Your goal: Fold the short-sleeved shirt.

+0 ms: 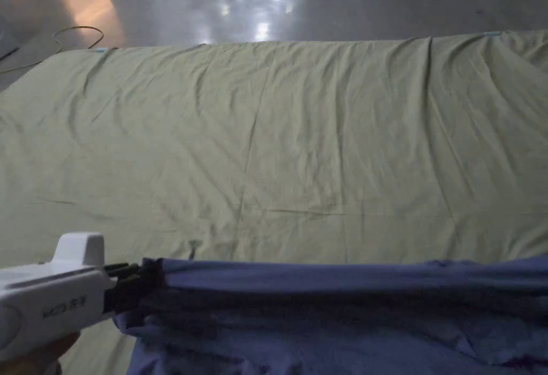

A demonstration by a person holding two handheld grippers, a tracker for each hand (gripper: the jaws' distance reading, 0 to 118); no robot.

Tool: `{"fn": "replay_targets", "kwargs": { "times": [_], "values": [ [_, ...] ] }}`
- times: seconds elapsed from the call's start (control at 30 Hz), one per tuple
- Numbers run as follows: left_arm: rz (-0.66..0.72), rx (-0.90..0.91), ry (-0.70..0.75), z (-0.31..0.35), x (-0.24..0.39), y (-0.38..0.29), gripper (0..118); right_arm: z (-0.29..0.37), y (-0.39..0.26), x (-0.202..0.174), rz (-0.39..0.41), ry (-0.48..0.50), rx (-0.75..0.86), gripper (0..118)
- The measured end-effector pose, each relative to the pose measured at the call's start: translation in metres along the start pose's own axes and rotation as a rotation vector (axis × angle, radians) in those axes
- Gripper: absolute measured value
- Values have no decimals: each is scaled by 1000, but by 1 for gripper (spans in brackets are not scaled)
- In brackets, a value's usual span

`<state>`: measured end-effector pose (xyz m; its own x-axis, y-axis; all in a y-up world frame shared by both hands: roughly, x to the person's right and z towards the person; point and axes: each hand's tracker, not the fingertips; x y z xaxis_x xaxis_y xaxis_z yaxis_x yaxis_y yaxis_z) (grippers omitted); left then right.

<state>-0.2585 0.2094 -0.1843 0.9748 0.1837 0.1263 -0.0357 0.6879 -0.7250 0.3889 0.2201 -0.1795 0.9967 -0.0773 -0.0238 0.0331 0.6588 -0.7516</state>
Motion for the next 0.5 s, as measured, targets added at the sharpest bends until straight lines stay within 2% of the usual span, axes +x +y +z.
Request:
{"fn": "replay_targets", "kwargs": {
  "times": [0.07,0.17,0.27,0.4,0.43,0.47,0.5],
  "values": [
    [31,-20,-15,16,9,-33,3,13,-30,2,-53,17,-4,0],
    [-26,-117,22,9,16,-79,3,6,-71,-2,-59,-5,-41,0],
    [-24,-174,29,-6,19,-106,4,-10,-93,-1,-73,-30,-86,0],
    [-29,-175,38,-17,19,-118,5,-18,-102,-8,-21,-61,-91,0],
    [-32,-166,48,-17,21,-114,15,-19,-101,-11,16,-68,-79,2],
    [-35,-166,59,-17,20,-113,24,-20,-100,-12,44,-73,-78,14],
    [-39,-157,64,-13,19,-111,33,-19,-99,-13,70,-91,-81,38]
  ]
}}
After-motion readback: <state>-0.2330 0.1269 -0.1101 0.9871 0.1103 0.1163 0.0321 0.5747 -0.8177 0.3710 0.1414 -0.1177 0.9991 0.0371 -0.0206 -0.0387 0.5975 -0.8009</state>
